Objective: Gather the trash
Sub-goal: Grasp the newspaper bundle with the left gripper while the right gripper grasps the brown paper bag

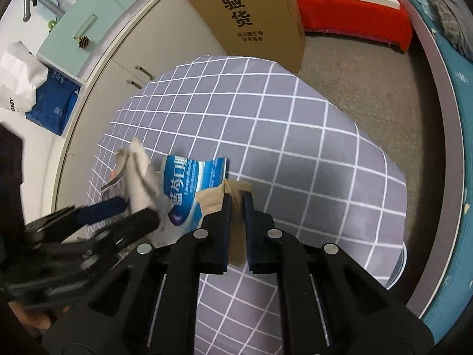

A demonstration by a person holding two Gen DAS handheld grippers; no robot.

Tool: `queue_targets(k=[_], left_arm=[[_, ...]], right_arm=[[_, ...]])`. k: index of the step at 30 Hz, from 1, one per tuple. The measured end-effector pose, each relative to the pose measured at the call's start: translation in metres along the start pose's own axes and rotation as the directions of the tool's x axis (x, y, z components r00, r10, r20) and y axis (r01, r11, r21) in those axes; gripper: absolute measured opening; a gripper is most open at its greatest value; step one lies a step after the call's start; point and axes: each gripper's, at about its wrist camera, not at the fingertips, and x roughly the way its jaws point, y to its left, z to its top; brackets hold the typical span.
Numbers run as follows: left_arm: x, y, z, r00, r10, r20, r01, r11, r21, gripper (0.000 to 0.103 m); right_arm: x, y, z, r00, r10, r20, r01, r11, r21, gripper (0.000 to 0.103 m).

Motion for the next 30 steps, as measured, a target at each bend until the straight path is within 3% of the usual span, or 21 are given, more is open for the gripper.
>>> queue_targets(k=[2,4,6,8,14,16,17,18,19,21,23,25,29,30], left_arm=[[0.005,0.001,0.005,1.000,0.011,0.002,-0.011,1.000,-0.010,0.066],[0.003,0.003,0.010,0.999,0.031,0.008,-0.031,0.999,-0.017,0.045],[0.003,0.006,0.014,0.999,0.049,-0.002,-0.049,0.999,-0.020,0.018],[0.003,0.016,0.014,0.998,0.057,-0.009,-0.057,0.997,-0.054,0.002],[-0.020,0.046,0.000,0.997,0.064,0.053,-0.056,0.989,-0.137,0.000],[-0.029,0.050,-0.005,0.994,0.060,0.091,-0.044,0.984,-0.172,0.002],[-0.031,0.049,-0.007,0.994,0.060,0.094,-0.042,0.983,-0.179,0.021],[-0.031,0.047,-0.008,0.994,0.062,0.090,-0.046,0.983,-0.176,0.061],[-0.032,0.043,-0.009,0.992,0.072,0.099,-0.055,0.985,-0.161,0.075],[-0.036,0.025,-0.013,0.987,0.094,0.134,-0.083,0.993,-0.082,0.078],[-0.027,0.008,-0.013,0.987,0.116,0.111,-0.116,0.993,-0.010,0.078],[-0.017,-0.004,-0.012,0.988,0.128,0.092,-0.130,0.991,0.017,0.078],[0.005,-0.012,-0.005,0.969,0.239,0.062,-0.242,0.968,0.059,0.078],[0.008,-0.012,-0.004,0.963,0.261,0.062,-0.265,0.961,0.071,0.069]], right_arm=[[-0.003,-0.003,-0.005,1.000,0.008,-0.002,-0.008,1.000,0.008,0.009],[-0.005,-0.004,-0.009,1.000,0.020,0.000,-0.020,1.000,0.013,0.009],[-0.006,-0.001,-0.013,0.999,0.032,0.000,-0.032,0.999,0.013,0.009],[-0.007,0.000,-0.015,0.999,0.046,0.002,-0.046,0.999,0.013,0.009],[-0.009,0.005,-0.018,0.997,0.082,-0.004,-0.082,0.997,-0.002,0.009],[-0.010,0.008,-0.021,0.996,0.086,-0.005,-0.086,0.996,-0.013,0.009],[-0.011,0.008,-0.023,0.996,0.088,-0.005,-0.088,0.996,-0.014,0.009],[-0.012,0.009,-0.024,0.996,0.086,-0.004,-0.086,0.996,-0.016,0.009],[-0.013,0.008,-0.025,0.996,0.084,-0.001,-0.084,0.996,-0.016,0.009],[-0.016,0.007,-0.026,0.997,0.071,0.006,-0.071,0.997,-0.014,0.009],[-0.021,0.002,-0.026,0.998,0.063,0.014,-0.063,0.998,0.000,0.009],[-0.024,-0.002,-0.026,0.998,0.054,0.021,-0.055,0.998,0.011,0.009],[-0.026,-0.014,-0.025,0.999,0.044,0.032,-0.045,0.998,0.044,0.009],[-0.026,-0.016,-0.025,0.998,0.044,0.034,-0.046,0.998,0.050,0.009]])
